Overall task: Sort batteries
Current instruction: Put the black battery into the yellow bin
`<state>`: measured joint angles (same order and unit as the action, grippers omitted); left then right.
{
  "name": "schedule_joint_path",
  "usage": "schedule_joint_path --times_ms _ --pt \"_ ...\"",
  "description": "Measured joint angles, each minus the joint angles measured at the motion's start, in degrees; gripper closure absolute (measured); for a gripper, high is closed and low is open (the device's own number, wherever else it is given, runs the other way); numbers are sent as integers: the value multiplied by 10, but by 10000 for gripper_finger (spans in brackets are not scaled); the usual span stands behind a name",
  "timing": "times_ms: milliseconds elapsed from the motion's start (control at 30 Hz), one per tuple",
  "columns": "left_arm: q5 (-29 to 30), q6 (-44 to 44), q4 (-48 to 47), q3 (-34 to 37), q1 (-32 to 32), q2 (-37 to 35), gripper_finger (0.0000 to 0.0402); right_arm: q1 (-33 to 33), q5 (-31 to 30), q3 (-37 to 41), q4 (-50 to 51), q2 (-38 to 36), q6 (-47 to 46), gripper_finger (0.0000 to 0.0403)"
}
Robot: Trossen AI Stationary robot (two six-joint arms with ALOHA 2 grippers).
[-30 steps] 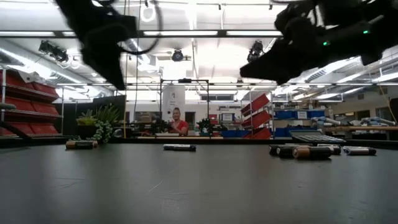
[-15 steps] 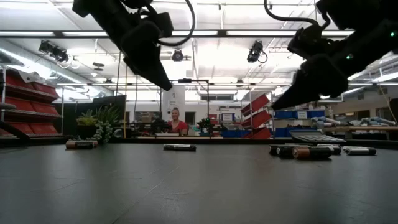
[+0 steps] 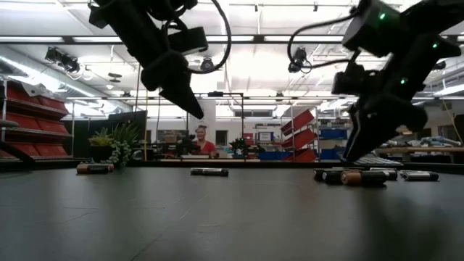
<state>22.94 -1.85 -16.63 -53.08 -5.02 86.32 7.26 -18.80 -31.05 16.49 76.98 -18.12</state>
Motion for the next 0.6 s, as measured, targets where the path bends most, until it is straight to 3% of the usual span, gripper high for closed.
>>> schedule_joint_path --times_ms 467,600 --pt "-15 16 13 0 0 0 285 -29 23 -1 -52 75 32 254" --pt "-19 12 43 0 -3 -1 285 -33 19 -3 -86 103 51 293"
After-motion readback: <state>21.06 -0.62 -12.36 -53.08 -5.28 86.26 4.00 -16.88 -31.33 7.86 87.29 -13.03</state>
